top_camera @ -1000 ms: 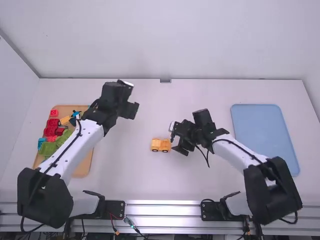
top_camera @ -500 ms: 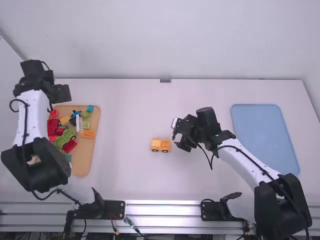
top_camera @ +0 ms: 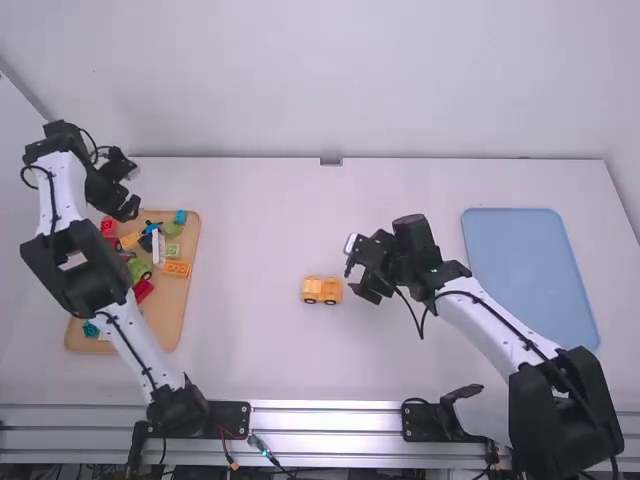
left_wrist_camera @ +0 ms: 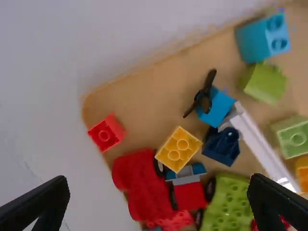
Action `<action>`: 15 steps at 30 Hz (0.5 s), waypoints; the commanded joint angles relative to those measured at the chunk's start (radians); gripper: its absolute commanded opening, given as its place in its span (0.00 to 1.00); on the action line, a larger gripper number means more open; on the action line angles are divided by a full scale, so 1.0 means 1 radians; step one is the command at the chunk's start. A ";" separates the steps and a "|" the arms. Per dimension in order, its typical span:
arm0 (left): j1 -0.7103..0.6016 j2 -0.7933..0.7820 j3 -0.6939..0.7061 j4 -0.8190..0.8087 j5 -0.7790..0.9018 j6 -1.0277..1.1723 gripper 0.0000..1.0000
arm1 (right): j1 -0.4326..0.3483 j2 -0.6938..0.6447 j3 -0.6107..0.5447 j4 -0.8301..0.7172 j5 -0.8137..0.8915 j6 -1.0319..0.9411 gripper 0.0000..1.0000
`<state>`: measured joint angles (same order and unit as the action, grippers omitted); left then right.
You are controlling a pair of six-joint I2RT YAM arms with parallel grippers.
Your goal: Assemble lego blocks to make yellow taxi
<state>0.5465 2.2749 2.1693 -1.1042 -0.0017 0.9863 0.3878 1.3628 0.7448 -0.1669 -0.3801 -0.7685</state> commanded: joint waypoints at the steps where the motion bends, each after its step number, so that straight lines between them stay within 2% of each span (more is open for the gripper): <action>1: -0.003 0.062 0.007 -0.010 -0.064 0.222 0.99 | -0.003 -0.016 0.028 0.001 -0.011 0.061 0.99; 3: 0.006 0.087 -0.011 -0.004 -0.087 0.266 0.99 | -0.003 -0.016 0.028 0.002 -0.011 0.077 0.99; 6: 0.018 0.098 -0.031 -0.001 -0.086 0.323 0.82 | -0.002 -0.016 0.029 0.008 -0.013 0.078 0.99; 8: 0.024 0.098 -0.049 0.021 -0.086 0.341 0.74 | -0.002 -0.016 0.029 0.022 -0.011 0.098 0.99; 15: 0.038 0.098 -0.091 0.059 -0.081 0.351 0.75 | -0.002 -0.016 0.028 0.031 -0.015 0.118 0.99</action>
<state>0.5800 2.3749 2.0968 -1.0363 -0.0834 1.3094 0.3878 1.3628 0.7448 -0.1349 -0.3832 -0.6662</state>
